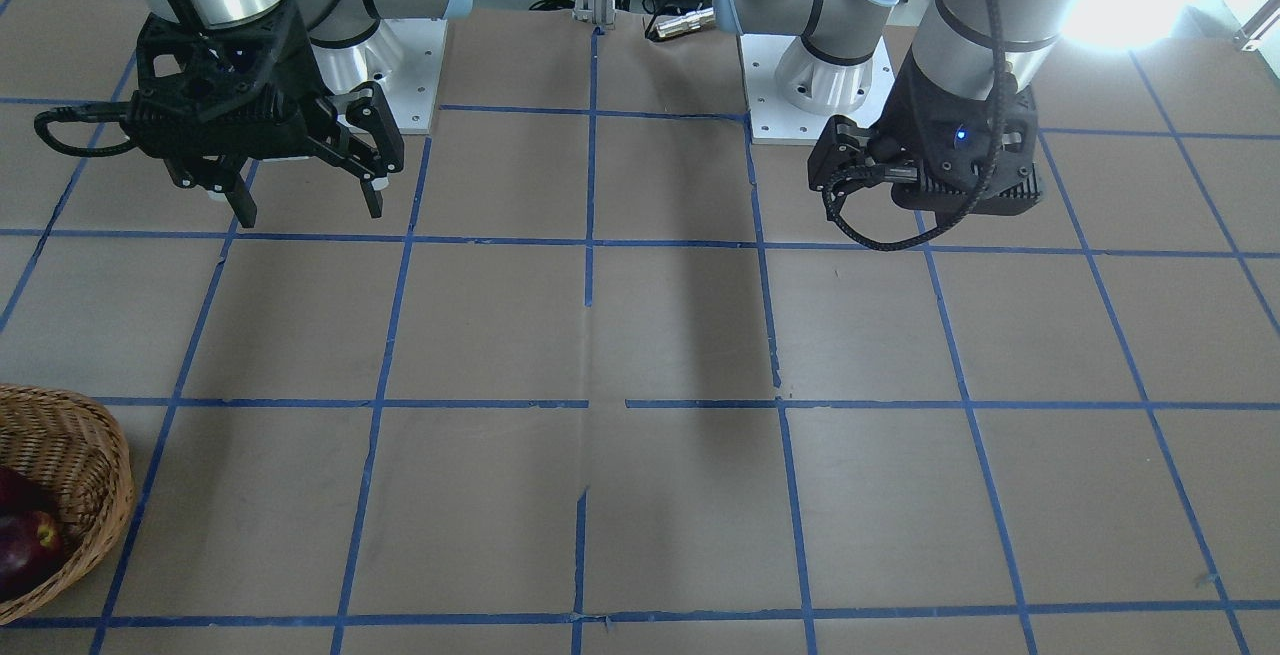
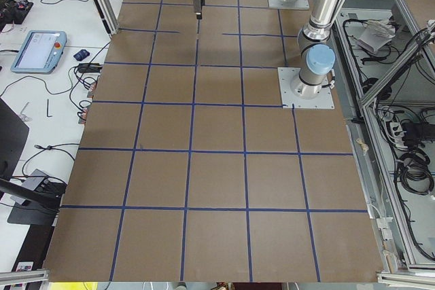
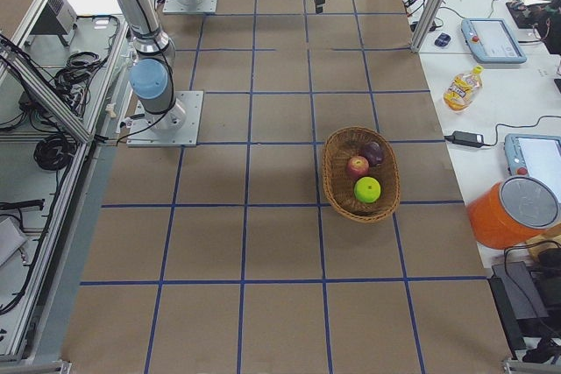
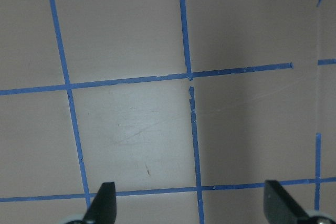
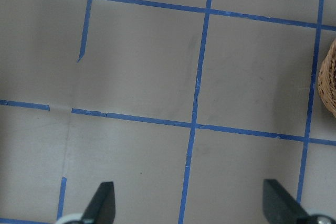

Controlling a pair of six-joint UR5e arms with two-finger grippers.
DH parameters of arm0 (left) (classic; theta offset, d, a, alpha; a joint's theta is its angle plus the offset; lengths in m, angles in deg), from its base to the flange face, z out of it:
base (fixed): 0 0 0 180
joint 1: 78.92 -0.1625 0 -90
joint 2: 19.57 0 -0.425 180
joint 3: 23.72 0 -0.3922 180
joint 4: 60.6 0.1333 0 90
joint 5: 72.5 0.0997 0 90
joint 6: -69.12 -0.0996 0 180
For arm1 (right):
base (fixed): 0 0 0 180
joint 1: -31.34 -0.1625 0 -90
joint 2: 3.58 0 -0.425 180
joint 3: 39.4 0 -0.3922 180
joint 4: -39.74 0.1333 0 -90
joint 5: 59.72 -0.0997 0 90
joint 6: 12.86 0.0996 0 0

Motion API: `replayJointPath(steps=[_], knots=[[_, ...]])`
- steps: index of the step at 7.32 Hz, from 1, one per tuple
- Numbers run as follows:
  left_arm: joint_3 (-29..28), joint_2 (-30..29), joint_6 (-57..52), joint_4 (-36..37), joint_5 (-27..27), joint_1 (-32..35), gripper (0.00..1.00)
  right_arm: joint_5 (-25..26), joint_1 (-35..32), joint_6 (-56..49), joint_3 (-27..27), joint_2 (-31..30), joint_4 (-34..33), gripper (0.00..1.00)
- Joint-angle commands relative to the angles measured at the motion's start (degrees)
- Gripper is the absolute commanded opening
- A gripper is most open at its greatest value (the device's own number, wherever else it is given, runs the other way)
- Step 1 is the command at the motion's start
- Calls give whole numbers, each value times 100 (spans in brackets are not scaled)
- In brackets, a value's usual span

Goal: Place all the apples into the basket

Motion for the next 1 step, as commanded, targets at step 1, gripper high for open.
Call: replayJointPath(steps=[1], knots=[[2,-10,-7,0,196,50,100,-5,-8,132,-35,18,-212,100]])
